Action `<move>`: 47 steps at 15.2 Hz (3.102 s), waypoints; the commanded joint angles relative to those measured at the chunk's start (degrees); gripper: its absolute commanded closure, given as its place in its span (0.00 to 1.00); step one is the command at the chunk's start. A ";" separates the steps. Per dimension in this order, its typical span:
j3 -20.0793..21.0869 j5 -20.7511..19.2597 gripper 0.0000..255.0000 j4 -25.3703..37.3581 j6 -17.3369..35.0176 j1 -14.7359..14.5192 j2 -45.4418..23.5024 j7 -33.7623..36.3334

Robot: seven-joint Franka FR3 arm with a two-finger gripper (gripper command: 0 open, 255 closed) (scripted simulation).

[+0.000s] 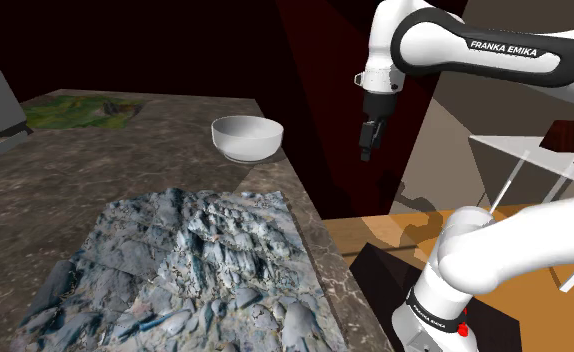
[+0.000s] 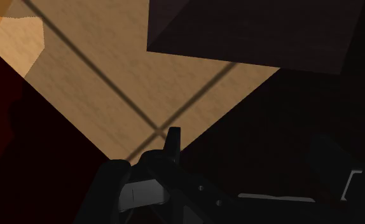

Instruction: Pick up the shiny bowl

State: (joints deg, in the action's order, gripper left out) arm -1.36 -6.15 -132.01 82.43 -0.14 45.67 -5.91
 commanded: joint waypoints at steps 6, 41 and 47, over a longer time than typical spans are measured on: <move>0.57 2.20 0.00 9.07 2.24 -0.56 -11.59 1.57; 1.55 8.56 1.00 52.49 0.67 -1.78 -53.97 5.28; 1.53 8.57 1.00 56.50 -2.26 -1.74 -55.05 5.35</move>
State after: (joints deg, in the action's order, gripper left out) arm 0.16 2.41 -76.94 81.11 -1.87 -8.89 -0.61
